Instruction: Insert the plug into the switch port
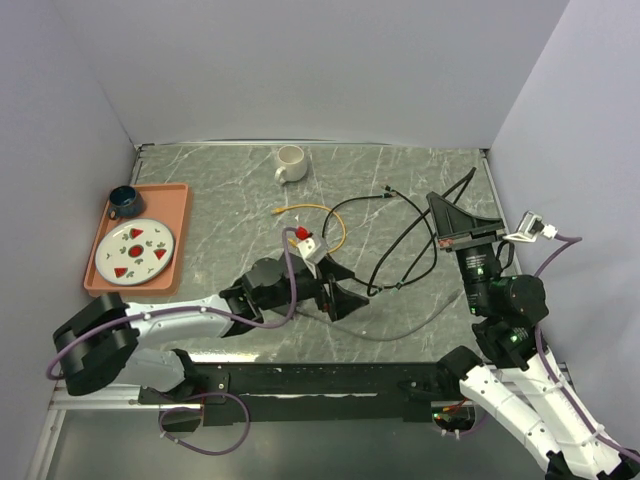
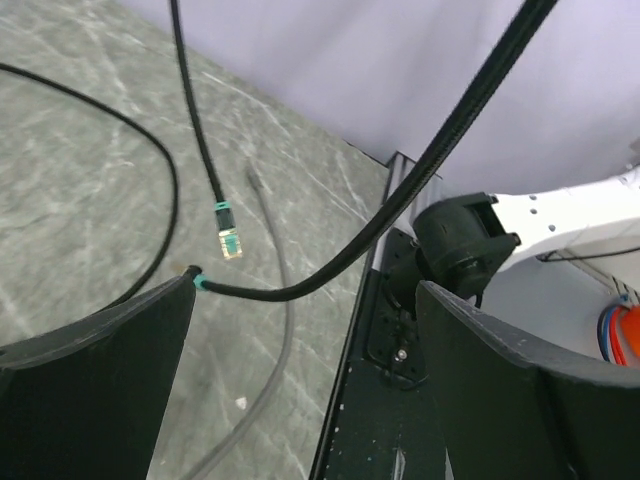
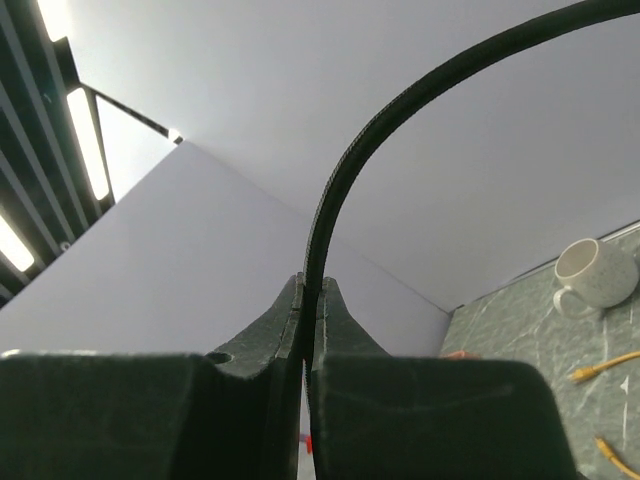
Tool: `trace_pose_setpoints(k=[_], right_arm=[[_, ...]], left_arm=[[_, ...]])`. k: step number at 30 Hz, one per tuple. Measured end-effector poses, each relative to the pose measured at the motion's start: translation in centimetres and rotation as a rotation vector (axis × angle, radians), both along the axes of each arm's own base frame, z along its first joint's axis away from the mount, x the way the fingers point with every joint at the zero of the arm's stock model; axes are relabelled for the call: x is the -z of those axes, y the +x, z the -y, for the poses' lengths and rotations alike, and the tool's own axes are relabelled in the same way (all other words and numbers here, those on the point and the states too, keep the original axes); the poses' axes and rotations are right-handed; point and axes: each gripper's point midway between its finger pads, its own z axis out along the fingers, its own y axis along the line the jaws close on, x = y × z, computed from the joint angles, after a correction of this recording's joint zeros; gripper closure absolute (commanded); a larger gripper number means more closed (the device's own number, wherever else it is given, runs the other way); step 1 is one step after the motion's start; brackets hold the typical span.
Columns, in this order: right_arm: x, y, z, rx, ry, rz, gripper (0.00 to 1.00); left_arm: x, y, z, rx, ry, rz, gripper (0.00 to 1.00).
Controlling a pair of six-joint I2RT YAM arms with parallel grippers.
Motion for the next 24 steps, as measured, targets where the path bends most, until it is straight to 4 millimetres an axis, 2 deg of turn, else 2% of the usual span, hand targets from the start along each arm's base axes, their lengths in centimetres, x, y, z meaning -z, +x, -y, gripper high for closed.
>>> trace_pose_setpoints(k=[6,9,12,13,14,15,16,17,19,20,21,22,24], right_arm=[[-0.2,-0.3,0.5,0.0,0.044,-0.006,1.0],[-0.3,-0.4,0.6,0.0,0.057,-0.009,1.0],[-0.3,-0.5,0.7,-0.004,0.07,-0.011,1.0],[-0.4,-0.5,0.7,-0.003,0.074,-0.01,1.0],[-0.4,-0.6,0.8,-0.003,0.075,-0.01,1.0],[-0.3,-0.6,0.8,-0.001,0.075,-0.012,0.98],[-0.2,-0.5,0.9,0.003,0.073,-0.018,0.93],[0.0,-0.4,0.9,0.006,0.07,-0.024,0.79],[0.5,-0.2,1.0,0.018,0.059,-0.043,0.63],[0.8,0.0,1.0,0.028,0.048,-0.052,0.48],[1.3,0.1,1.0,0.037,0.026,-0.067,0.43],[1.7,0.2,1.0,0.04,0.016,-0.079,0.34],[2.8,0.5,1.0,0.056,-0.036,-0.107,0.24]], left_arm=[[0.4,-0.7,2.5,0.042,0.007,0.016,0.14],[0.8,-0.4,3.5,0.047,0.01,0.012,0.26],[1.5,-0.1,4.3,0.052,0.023,0.0,0.51],[1.6,0.0,4.7,0.056,0.026,-0.006,0.68],[1.7,0.1,4.9,0.059,0.03,-0.012,0.78],[1.8,0.1,5.2,0.062,0.032,-0.017,0.99],[1.7,0.2,5.3,0.062,0.034,-0.019,0.99],[1.6,0.2,5.3,0.061,0.036,-0.022,0.99],[1.5,0.4,5.4,0.056,0.046,-0.028,0.99],[1.7,0.5,5.3,0.05,0.064,-0.038,0.99],[1.7,0.7,5.1,0.05,0.078,-0.047,0.99],[1.5,1.0,4.9,0.045,0.087,-0.053,0.99],[0.7,2.1,4.0,0.031,0.095,-0.061,0.99]])
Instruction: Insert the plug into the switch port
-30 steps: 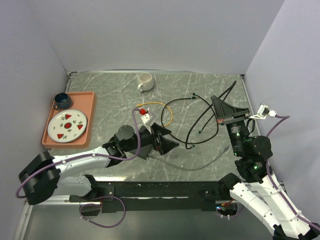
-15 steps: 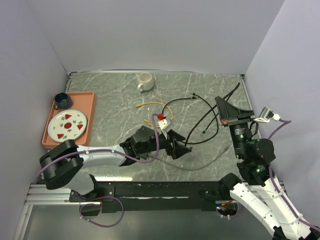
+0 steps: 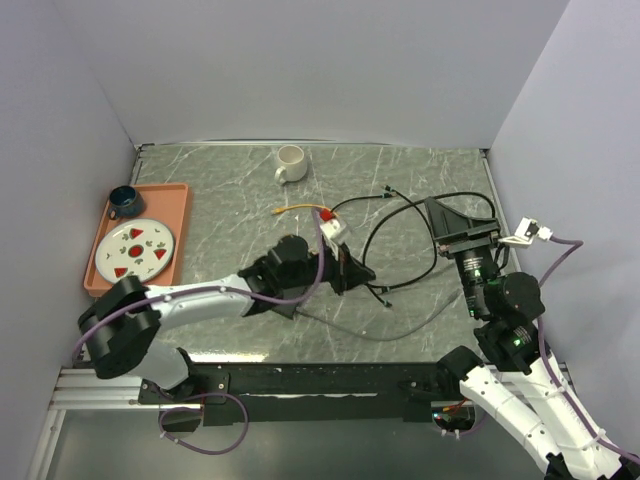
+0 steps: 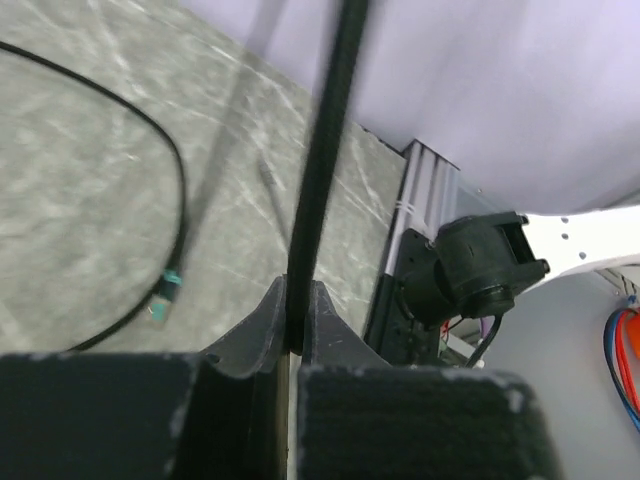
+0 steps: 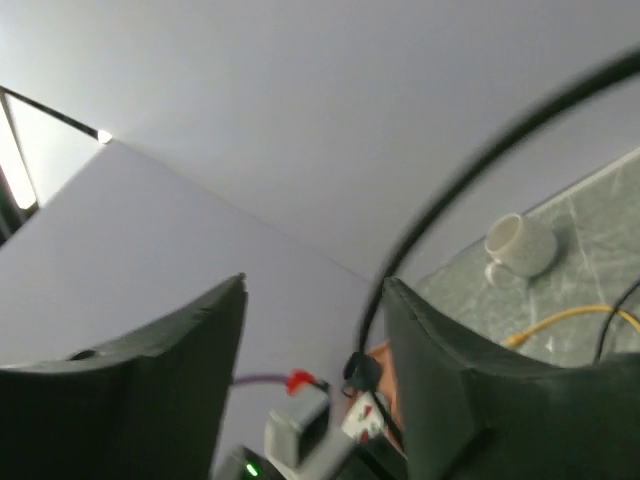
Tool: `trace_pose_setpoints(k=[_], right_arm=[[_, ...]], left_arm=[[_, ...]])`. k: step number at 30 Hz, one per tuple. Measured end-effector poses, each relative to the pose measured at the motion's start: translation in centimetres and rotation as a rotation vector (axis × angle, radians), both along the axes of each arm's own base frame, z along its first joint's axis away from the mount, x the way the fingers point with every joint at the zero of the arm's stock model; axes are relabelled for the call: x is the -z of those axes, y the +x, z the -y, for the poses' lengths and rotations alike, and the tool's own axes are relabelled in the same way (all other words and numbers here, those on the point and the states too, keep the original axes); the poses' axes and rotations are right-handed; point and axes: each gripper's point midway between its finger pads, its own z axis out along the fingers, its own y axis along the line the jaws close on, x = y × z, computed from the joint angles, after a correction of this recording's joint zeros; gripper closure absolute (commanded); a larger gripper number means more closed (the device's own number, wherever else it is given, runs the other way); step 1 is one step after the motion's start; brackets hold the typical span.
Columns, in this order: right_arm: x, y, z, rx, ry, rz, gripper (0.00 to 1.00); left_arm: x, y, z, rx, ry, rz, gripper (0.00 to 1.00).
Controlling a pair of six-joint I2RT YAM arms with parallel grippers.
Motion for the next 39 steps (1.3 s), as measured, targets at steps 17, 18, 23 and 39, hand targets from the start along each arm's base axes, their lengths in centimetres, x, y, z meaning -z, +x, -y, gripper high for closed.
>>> trace_pose_setpoints(k=[17,18,23,39], right_arm=[[5.7,-0.9,-10.7,-0.516,-0.663,0.071,0.03],[5.9,-1.2,-11.8,-0.582,-0.687,0.094,0.03],[8.4,-2.5,-14.8,-0.815,-0.754,0.14,0.03],[10.9,-6.5,-15.2,-1.018,-0.843,0.277,0.24]], left_arm=[[-6.4,1.9,-7.1,0.171,0.05,0.02,0.99],[-6.3,1.4,-7.0,0.2,0.048,0.02,0.99],[-6.4,-0.2,-7.1,0.306,0.032,0.007,0.99],[-9.9,-0.6,-7.5,0.434,-0.035,0.052,0.99]])
